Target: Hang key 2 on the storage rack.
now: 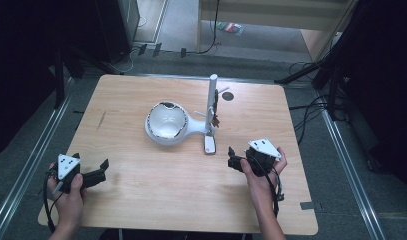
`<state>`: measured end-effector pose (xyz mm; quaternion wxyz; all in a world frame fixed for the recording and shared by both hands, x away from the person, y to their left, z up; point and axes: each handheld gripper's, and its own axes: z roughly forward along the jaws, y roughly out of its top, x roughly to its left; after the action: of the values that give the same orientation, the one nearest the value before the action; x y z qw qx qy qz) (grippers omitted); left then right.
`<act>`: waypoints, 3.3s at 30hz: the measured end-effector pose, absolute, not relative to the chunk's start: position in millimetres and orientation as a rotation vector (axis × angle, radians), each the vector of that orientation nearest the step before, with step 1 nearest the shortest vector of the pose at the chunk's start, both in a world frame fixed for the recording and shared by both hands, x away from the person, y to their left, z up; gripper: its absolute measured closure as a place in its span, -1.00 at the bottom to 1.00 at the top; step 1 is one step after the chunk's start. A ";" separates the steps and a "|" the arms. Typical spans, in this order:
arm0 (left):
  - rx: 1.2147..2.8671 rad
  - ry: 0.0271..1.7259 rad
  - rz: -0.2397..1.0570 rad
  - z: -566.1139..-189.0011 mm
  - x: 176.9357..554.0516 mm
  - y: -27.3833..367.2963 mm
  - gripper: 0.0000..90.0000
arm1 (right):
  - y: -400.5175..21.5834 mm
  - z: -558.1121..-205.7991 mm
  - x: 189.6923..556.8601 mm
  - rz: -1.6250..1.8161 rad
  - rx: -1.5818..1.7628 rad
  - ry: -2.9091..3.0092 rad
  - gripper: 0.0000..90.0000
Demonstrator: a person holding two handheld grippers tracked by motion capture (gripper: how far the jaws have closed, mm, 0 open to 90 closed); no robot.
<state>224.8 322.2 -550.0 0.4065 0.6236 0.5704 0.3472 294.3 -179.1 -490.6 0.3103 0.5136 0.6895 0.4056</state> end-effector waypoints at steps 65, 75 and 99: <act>1.573 1.446 0.887 -550.0 224.7 321.5 -1.00 | -321.0 -534.1 221.1 0.940 1.558 1.646 -1.00; 1.575 1.446 0.889 -550.0 224.7 321.3 -1.00 | -337.4 -539.6 209.5 0.937 1.599 1.632 -1.00; 1.589 1.441 0.892 -549.7 225.2 320.4 -1.00 | -355.3 -545.2 203.3 1.048 1.647 1.629 -0.99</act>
<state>225.2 320.4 -549.7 0.3979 0.6275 0.5692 0.3521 203.3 -355.3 -545.2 0.2951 0.6188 0.6122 0.3939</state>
